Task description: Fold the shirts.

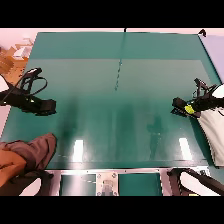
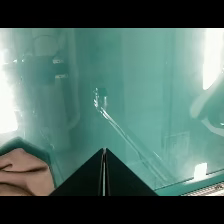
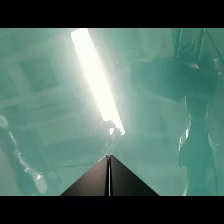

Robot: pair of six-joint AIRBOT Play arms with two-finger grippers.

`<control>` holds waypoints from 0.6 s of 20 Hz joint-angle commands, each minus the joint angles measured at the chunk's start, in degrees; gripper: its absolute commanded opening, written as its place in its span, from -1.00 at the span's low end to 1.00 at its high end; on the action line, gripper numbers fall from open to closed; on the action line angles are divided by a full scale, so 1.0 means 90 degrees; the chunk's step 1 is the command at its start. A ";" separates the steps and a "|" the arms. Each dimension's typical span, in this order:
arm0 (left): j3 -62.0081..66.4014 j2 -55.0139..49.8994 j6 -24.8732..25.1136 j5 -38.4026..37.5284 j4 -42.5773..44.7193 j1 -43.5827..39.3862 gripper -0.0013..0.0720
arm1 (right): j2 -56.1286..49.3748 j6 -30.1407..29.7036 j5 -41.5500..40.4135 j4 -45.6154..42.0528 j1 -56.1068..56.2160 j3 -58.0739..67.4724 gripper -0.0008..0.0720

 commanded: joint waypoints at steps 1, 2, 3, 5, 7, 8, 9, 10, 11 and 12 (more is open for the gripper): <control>-0.0005 0.0005 0.0007 0.0005 0.0046 0.0005 -0.89 | 0.0005 0.0002 0.0002 0.0002 0.0005 -0.0002 -0.94; -0.0005 0.0005 0.0010 0.0002 0.0172 0.0005 -0.89 | 0.0005 0.0002 0.0002 0.0005 0.0005 -0.0002 -0.94; -0.0005 0.0005 0.0007 -0.0002 0.0447 0.0005 -0.89 | 0.0005 0.0002 0.0002 0.0002 0.0005 -0.0002 -0.94; -0.0005 0.0005 -0.0053 -0.0151 0.1375 0.0005 -0.73 | 0.0005 0.0002 0.0002 0.0002 0.0005 -0.0002 -0.94; -0.0112 0.0005 -0.0525 -0.0469 0.2169 0.0007 0.96 | 0.0005 0.0002 0.0002 0.0002 0.0005 -0.0002 -0.94; -0.0321 0.0005 -0.0551 -0.0707 0.2212 0.0005 1.00 | 0.0005 0.0002 0.0002 0.0002 0.0005 -0.0002 -0.94; -0.0631 0.0005 -0.0551 -0.0906 0.2127 0.0005 1.00 | 0.0005 0.0002 0.0000 0.0002 0.0005 -0.0002 -0.94; -0.1076 0.0005 -0.0551 -0.0945 0.1984 0.0005 1.00 | 0.0005 0.0005 -0.0002 0.0005 0.0005 -0.0005 -0.94; -0.1532 0.0005 -0.0546 -0.0848 0.1979 0.0005 1.00 | 0.0002 0.0002 -0.0002 0.0002 0.0005 -0.0005 -0.94; -0.2008 -0.0002 -0.0549 -0.0644 0.2164 0.0005 1.00 | 0.0005 0.0002 -0.0002 0.0002 0.0005 -0.0005 -0.94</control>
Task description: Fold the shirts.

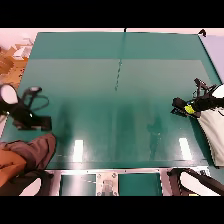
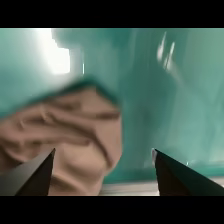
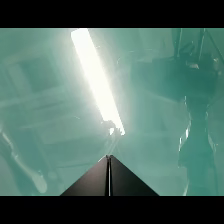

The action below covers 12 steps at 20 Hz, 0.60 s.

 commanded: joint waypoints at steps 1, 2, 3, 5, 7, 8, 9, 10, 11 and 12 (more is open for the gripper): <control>-0.1353 -0.0012 -0.0112 0.0226 0.0685 0.0005 1.00 | 0.0002 0.0002 -0.0002 0.0002 0.0005 -0.0002 -0.94; -0.1647 -0.0015 -0.0136 0.0466 0.0942 0.0005 1.00 | 0.0005 0.0002 -0.0005 0.0002 0.0005 -0.0002 -0.94; -0.1860 -0.0017 -0.0231 0.0692 0.1112 0.0005 1.00 | 0.0002 0.0002 -0.0005 0.0002 0.0005 -0.0002 -0.94; -0.2101 -0.0017 -0.0340 0.1066 0.1343 0.0005 0.99 | 0.0005 0.0002 -0.0005 0.0002 0.0005 -0.0002 -0.94; -0.2140 -0.0017 -0.0420 0.1389 0.1365 0.0005 0.14 | 0.0002 0.0002 -0.0005 0.0002 0.0005 -0.0002 -0.94; -0.2132 -0.0017 -0.0384 0.1457 0.1297 0.0005 -0.64 | 0.0002 0.0002 -0.0005 0.0002 0.0005 -0.0002 -0.94; -0.2076 -0.0017 -0.0362 0.1433 0.1207 0.0005 -0.89 | 0.0002 0.0002 -0.0005 0.0002 0.0005 -0.0002 -0.94; -0.1904 -0.0017 -0.0287 0.1379 0.1086 0.0005 -0.89 | 0.0002 0.0002 -0.0005 0.0002 0.0005 -0.0002 -0.94; -0.1600 -0.0017 -0.0168 0.1273 0.0947 0.0005 -0.90 | 0.0002 0.0002 -0.0005 0.0005 0.0005 -0.0005 -0.94; -0.1124 -0.0017 -0.0044 0.1132 0.0721 0.0005 -0.90 | 0.0002 0.0002 -0.0005 0.0002 0.0005 -0.0005 -0.94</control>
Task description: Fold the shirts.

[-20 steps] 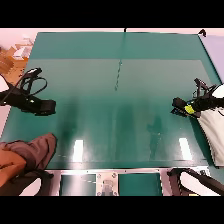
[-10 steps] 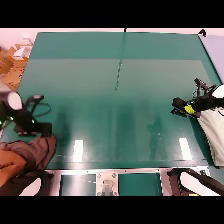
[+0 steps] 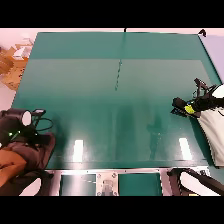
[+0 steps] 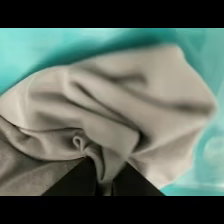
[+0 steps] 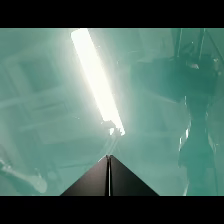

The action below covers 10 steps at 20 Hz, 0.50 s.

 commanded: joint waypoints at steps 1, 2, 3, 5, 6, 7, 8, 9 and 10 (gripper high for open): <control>0.1088 -0.0002 0.0396 -0.0180 -0.0658 0.0002 -0.90 | 0.0005 0.0002 0.0002 0.0002 0.0005 -0.0005 -0.94; 0.1778 -0.0002 0.0559 -0.0284 -0.1056 -0.0015 -0.90 | 0.0002 0.0002 0.0002 0.0002 0.0005 -0.0005 -0.94; 0.2446 -0.0002 0.0622 -0.0328 -0.1382 -0.0109 -0.90 | 0.0002 0.0002 0.0000 0.0002 0.0005 -0.0005 -0.94; 0.3745 -0.0002 0.0804 -0.0158 -0.1957 -0.0542 -0.90 | 0.0002 0.0002 0.0002 0.0002 0.0005 -0.0005 -0.94; 0.4272 -0.0002 0.0911 0.0097 -0.2234 -0.0838 -0.90 | 0.0002 0.0002 -0.0010 0.0005 0.0005 -0.0005 -0.94; 0.4643 -0.0002 0.0974 0.0466 -0.2516 -0.1137 -0.90 | 0.0002 0.0002 -0.0100 0.0005 0.0005 -0.0005 -0.94; 0.4843 -0.0002 0.1093 0.0852 -0.2805 -0.1413 -0.90 | 0.0002 0.0005 -0.0129 0.0002 0.0005 -0.0005 -0.94; 0.4906 -0.0007 0.1214 0.1277 -0.3065 -0.1690 -0.90 | 0.0002 0.0002 -0.0119 0.0002 0.0005 -0.0005 -0.94; 0.4908 -0.0090 0.1280 0.1671 -0.3257 -0.1974 -0.90 | 0.0002 0.0002 -0.0119 0.0002 0.0005 -0.0005 -0.94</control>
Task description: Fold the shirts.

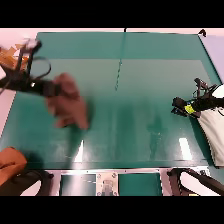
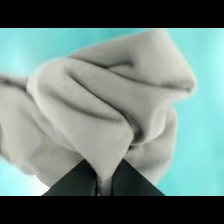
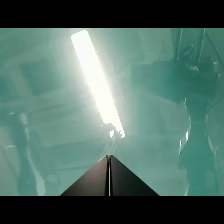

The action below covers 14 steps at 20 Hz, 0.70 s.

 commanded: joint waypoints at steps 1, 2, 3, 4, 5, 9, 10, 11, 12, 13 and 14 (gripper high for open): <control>0.0627 -0.0221 0.0401 0.1258 -0.1008 -0.0918 -0.90 | 0.0002 0.0005 -0.0049 0.0005 0.0005 -0.0005 -0.94; 0.0624 -0.0488 0.0447 0.1343 -0.1112 -0.1149 -0.89 | 0.0002 0.0002 -0.0051 0.0007 0.0007 -0.0005 -0.94; 0.0624 -0.0797 0.0491 0.1345 -0.1234 -0.1338 -0.89 | 0.0002 0.0005 -0.0051 0.0005 0.0007 -0.0005 -0.94; 0.0624 -0.1178 0.0665 0.1375 -0.1433 -0.1518 -0.89 | 0.0002 0.0005 -0.0051 0.0005 0.0007 -0.0005 -0.94; 0.0627 -0.1566 0.0707 0.1447 -0.1617 -0.1651 -0.77 | 0.0002 0.0005 -0.0051 0.0005 0.0007 -0.0005 -0.94; 0.0627 -0.2399 0.0549 0.1178 -0.1719 -0.1430 1.00 | 0.0002 0.0005 -0.0051 0.0007 0.0007 -0.0005 -0.94; 0.0634 -0.2390 0.0498 0.0993 -0.1724 -0.1178 1.00 | 0.0002 0.0005 -0.0053 0.0005 0.0007 -0.0005 -0.94; 0.0678 -0.2361 0.0340 0.0661 -0.1722 -0.0852 1.00 | 0.0002 0.0005 -0.0053 0.0010 0.0007 -0.0005 -0.94; 0.0687 -0.2302 0.0267 0.0340 -0.1719 -0.0525 1.00 | 0.0000 -0.0002 -0.0056 0.0058 0.0015 -0.0005 -0.94; 0.0687 -0.2263 0.0243 -0.0044 -0.1715 -0.0175 1.00 | -0.0027 -0.0090 -0.0102 0.0172 0.0015 -0.0002 -0.93; 0.0678 -0.2266 0.0182 -0.0386 -0.1705 0.0107 1.00 | -0.0078 -0.0420 -0.0192 0.0464 0.0015 0.0000 -0.70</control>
